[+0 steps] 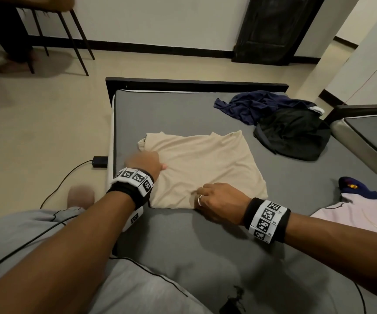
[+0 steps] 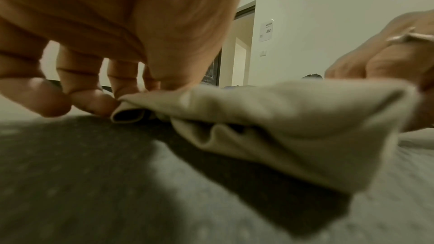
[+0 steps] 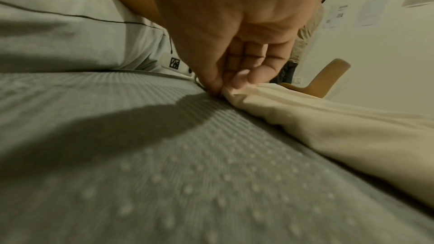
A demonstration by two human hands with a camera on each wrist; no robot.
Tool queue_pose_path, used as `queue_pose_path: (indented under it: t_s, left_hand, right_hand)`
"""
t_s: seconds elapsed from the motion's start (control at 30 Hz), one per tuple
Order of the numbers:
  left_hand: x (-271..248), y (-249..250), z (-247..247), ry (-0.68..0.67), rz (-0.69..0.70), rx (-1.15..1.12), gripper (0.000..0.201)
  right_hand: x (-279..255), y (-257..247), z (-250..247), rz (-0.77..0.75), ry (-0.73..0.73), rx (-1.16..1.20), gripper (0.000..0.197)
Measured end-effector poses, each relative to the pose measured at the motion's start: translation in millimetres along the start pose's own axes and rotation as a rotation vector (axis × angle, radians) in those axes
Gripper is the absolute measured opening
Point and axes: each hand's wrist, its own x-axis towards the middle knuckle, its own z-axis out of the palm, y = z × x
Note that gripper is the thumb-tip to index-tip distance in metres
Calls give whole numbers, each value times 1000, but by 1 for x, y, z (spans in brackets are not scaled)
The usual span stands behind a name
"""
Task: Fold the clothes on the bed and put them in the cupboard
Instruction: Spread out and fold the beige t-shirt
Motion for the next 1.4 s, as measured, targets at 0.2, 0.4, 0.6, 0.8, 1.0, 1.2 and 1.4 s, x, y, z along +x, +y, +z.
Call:
queue_pose_path:
  t_s: [0.2, 0.4, 0.6, 0.8, 1.0, 1.2, 1.4]
  left_hand:
    - [-2, 3, -1, -23, -25, 29, 43]
    - [-15, 2, -16, -93, -21, 92, 50]
    - [-19, -19, -27, -280, -27, -12, 67]
    - [-18, -21, -25, -291, -72, -134, 35]
    - [-17, -24, -24, -292, -90, -80, 38]
    - [-25, -15, -35, -104, -72, 66, 39]
    - [-23, 13, -26, 215, 371, -163, 49]
  right_hand:
    - [-6, -3, -2, -109, -59, -12, 20]
    - [10, -7, -17, -103, -70, 96, 19]
    - [56, -37, -11, 39, -41, -13, 36]
    - [82, -62, 6, 36, 52, -15, 10]
    - [74, -66, 11, -135, 25, 8, 9]
    - [75, -56, 2, -289, -6, 140, 17]
    - [32, 15, -15, 239, -48, 144, 61]
